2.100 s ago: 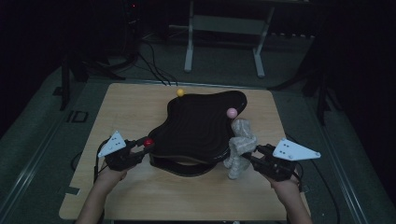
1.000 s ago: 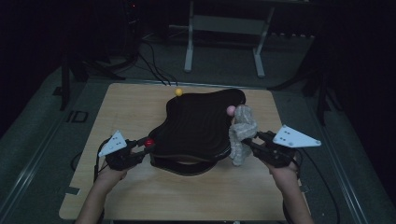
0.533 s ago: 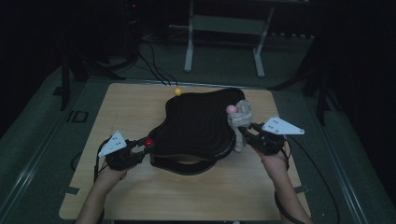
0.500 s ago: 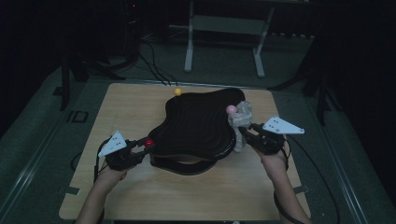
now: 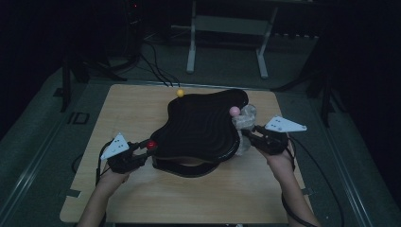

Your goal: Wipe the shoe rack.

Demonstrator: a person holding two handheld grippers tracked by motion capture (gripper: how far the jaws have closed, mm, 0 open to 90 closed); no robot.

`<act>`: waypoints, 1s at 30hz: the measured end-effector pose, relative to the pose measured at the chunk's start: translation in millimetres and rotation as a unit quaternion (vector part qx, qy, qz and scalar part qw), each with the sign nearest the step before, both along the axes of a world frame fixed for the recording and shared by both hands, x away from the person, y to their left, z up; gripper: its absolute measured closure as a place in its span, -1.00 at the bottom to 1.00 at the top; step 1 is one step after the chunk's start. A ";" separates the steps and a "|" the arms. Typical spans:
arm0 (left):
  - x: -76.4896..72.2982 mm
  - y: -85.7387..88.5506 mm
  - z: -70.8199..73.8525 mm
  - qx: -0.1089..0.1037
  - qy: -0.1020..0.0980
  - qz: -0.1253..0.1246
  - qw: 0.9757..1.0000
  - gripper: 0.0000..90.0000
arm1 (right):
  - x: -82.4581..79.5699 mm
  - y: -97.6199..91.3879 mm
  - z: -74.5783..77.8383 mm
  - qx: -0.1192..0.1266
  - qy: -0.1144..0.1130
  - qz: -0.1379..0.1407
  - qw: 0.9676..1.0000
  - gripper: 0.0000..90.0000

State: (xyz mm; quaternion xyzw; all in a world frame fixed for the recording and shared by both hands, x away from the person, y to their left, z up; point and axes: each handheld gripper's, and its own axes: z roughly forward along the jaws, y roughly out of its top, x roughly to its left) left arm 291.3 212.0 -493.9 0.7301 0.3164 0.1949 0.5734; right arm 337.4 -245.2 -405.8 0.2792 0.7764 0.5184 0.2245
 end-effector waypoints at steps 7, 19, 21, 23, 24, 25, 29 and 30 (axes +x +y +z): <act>0.6 0.2 0.4 0.002 0.001 -0.002 1.000 0.33 | -42.4 -7.9 16.4 0.018 -0.023 0.036 0.999 0.58; -0.2 -1.0 0.3 0.005 -0.004 0.001 1.000 0.33 | -104.6 9.4 32.5 0.041 -0.032 0.138 0.989 0.56; -0.1 -0.9 -0.4 0.002 -0.004 0.001 1.000 0.33 | -116.5 17.8 32.3 0.046 -0.022 0.179 0.982 0.56; 0.2 -0.4 -0.1 0.004 -0.004 0.000 1.000 0.33 | -125.8 24.9 30.0 0.040 -0.017 0.213 0.976 0.55; 0.0 -0.7 0.0 0.004 -0.003 0.000 1.000 0.33 | -127.9 26.6 29.0 0.037 -0.012 0.227 0.973 0.56; -0.3 -0.8 -0.1 0.003 -0.003 0.001 1.000 0.33 | -128.6 26.5 28.2 0.044 -0.003 0.240 0.970 0.55; 0.1 -0.8 0.6 0.006 -0.002 0.000 1.000 0.33 | -118.6 16.4 30.3 0.030 -0.016 0.179 0.983 0.55; 0.0 -0.9 0.3 0.004 -0.002 -0.001 1.000 0.33 | -113.3 12.8 31.4 0.028 -0.018 0.154 0.987 0.55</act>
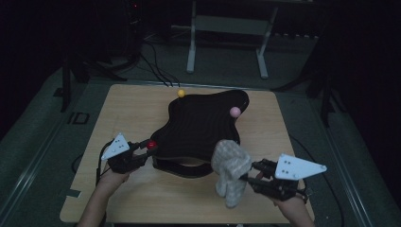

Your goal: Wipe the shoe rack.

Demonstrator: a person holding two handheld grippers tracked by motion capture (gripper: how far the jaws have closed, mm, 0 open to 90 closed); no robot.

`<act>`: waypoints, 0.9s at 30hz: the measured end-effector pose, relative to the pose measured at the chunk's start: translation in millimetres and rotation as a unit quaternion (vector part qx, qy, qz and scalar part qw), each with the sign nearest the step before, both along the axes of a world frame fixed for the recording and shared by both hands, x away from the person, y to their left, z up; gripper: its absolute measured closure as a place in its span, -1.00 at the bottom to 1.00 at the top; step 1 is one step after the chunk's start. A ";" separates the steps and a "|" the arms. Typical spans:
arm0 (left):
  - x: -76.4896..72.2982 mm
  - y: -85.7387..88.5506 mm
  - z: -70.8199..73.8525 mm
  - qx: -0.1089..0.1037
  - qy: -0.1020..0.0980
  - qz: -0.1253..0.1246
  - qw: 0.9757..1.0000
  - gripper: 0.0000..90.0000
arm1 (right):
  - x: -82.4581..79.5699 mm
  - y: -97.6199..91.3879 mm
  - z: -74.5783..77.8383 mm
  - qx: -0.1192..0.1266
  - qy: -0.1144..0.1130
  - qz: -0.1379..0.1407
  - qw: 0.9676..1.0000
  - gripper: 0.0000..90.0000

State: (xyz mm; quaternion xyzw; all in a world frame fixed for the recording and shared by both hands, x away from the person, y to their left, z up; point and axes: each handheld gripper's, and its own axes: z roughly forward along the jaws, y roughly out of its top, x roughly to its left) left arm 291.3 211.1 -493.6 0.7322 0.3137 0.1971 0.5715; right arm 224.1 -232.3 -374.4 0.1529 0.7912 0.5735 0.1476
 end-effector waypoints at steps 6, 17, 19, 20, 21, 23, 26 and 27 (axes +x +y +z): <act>-0.9 -3.7 0.3 0.004 -0.002 -0.003 1.000 0.33 | 20.0 -9.6 -6.2 -0.033 -0.020 -0.105 0.994 0.56; -1.1 -3.7 -1.2 -0.007 0.002 -0.012 1.000 0.33 | 30.7 -25.7 7.5 -0.025 -0.036 -0.154 0.987 0.56; -0.6 -3.5 -1.7 -0.011 0.003 -0.015 1.000 0.33 | 35.6 -22.5 4.6 -0.036 -0.034 -0.157 0.986 0.56; -0.7 -3.4 -1.3 -0.009 0.004 -0.016 1.000 0.33 | 38.5 -20.7 -1.2 -0.042 -0.028 -0.158 0.986 0.57; -1.1 -3.6 -1.3 -0.008 0.004 -0.014 1.000 0.33 | 40.8 -19.7 -8.7 -0.039 -0.016 -0.157 0.987 0.58; -1.3 -3.6 -2.1 -0.012 0.004 -0.015 1.000 0.33 | 41.9 -21.8 -20.9 -0.018 0.007 -0.157 0.987 0.58; -1.8 -4.3 -1.8 -0.011 0.004 -0.014 1.000 0.33 | 36.9 -22.7 -21.1 -0.032 0.003 -0.162 0.986 0.58; -2.7 -5.4 -1.7 -0.009 0.002 -0.011 1.000 0.33 | 34.1 -21.5 -16.3 -0.033 -0.001 -0.160 0.987 0.58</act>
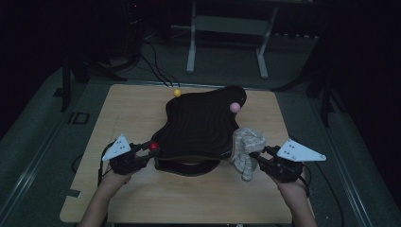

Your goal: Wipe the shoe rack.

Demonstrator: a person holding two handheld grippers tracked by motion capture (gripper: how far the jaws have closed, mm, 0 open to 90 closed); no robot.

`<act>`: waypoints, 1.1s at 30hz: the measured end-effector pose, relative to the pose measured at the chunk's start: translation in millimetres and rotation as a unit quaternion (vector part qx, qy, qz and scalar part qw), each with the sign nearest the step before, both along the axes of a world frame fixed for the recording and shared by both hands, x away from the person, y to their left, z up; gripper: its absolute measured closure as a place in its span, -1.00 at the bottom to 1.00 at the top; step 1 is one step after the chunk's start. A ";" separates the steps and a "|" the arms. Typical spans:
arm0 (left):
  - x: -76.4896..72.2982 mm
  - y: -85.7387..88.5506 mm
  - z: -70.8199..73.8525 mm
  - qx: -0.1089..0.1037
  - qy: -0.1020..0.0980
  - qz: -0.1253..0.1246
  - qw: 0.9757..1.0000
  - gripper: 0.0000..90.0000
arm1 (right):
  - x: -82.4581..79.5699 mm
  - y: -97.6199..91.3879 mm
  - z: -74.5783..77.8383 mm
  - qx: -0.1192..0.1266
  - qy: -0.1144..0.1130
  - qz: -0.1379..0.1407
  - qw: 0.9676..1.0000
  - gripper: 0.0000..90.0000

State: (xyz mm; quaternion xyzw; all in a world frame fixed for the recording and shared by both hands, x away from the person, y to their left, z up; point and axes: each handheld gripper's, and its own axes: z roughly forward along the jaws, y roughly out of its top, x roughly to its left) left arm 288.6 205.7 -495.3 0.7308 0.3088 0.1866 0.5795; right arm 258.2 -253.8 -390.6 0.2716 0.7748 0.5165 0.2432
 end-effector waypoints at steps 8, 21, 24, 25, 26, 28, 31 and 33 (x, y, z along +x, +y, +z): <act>-0.3 -3.7 1.1 0.004 0.002 -0.007 1.000 0.33 | -16.8 30.2 -6.1 -0.003 0.007 0.086 0.996 0.58; -0.4 -6.7 0.2 -0.002 0.007 -0.011 1.000 0.33 | -12.7 29.7 -23.9 -0.023 0.025 0.070 0.997 0.56; -0.3 -6.8 -0.1 -0.004 0.008 -0.011 1.000 0.33 | -13.6 34.0 -22.4 -0.030 0.024 0.078 0.996 0.56; -0.6 -7.2 -0.1 -0.003 0.008 -0.010 1.000 0.33 | -14.6 35.5 -18.0 -0.029 0.021 0.085 0.996 0.56; -1.0 -7.6 -0.3 -0.004 0.007 -0.007 1.000 0.33 | -15.7 36.7 -13.7 -0.021 0.022 0.097 0.995 0.56; -1.3 -7.6 -0.8 -0.005 0.006 -0.006 1.000 0.32 | -20.7 41.9 -9.6 -0.012 0.028 0.121 0.992 0.56; -1.3 -7.6 -0.4 -0.003 0.005 -0.007 1.000 0.32 | -33.8 51.6 -18.5 -0.016 0.044 0.155 0.987 0.55; -1.7 -7.8 -0.9 -0.004 0.005 -0.005 1.000 0.32 | -39.9 52.6 -27.9 -0.016 0.058 0.158 0.986 0.55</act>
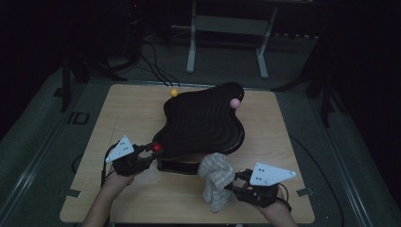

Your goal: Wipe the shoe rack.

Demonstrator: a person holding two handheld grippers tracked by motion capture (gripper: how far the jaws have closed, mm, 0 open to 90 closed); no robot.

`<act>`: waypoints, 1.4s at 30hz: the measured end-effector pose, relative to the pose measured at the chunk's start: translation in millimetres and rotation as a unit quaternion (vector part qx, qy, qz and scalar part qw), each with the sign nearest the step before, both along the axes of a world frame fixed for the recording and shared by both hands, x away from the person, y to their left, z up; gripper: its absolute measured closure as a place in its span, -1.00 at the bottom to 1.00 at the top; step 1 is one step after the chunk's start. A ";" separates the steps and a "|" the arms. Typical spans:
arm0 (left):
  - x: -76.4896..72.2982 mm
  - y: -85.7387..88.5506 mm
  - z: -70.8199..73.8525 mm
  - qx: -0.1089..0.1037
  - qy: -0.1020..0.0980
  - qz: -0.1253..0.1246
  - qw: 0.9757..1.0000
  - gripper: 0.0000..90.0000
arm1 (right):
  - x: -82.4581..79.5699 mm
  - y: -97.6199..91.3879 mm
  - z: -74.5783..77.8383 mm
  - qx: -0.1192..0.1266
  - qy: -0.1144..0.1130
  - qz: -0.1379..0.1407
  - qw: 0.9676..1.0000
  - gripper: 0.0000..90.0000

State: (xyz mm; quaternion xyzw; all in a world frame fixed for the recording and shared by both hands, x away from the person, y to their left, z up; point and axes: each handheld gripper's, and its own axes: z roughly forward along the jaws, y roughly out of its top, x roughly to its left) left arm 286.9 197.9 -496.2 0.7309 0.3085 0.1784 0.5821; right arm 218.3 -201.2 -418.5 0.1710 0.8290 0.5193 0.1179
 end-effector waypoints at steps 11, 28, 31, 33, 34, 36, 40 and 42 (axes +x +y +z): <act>-0.8 -6.2 -0.3 -0.002 0.001 -0.009 1.000 0.32 | 3.6 -31.7 17.1 0.037 -0.005 -0.080 0.996 0.53; 0.2 -6.2 -0.8 -0.008 0.009 -0.025 1.000 0.32 | 29.3 -5.5 16.7 0.001 -0.056 -0.109 0.992 0.53; 0.5 -6.4 -1.0 -0.007 0.009 -0.028 1.000 0.32 | 34.1 -0.1 1.2 -0.012 -0.041 -0.102 0.994 0.53; 0.8 -6.2 -1.0 -0.006 0.008 -0.029 1.000 0.32 | 37.0 3.6 -4.3 -0.019 -0.032 -0.095 0.995 0.53; 0.8 -6.1 -0.7 -0.005 0.009 -0.029 1.000 0.32 | 36.7 5.3 -2.7 -0.024 -0.036 -0.094 0.995 0.53; 0.1 -6.7 -0.9 -0.004 0.007 -0.026 1.000 0.32 | 35.9 7.4 5.1 -0.024 -0.048 -0.093 0.994 0.53; 0.7 -6.9 -0.1 0.001 0.005 -0.029 1.000 0.32 | 34.4 13.4 5.3 -0.025 -0.071 -0.102 0.992 0.54; 0.8 -7.1 -0.6 0.000 0.004 -0.029 1.000 0.32 | 36.5 19.1 -7.6 -0.040 -0.065 -0.101 0.992 0.53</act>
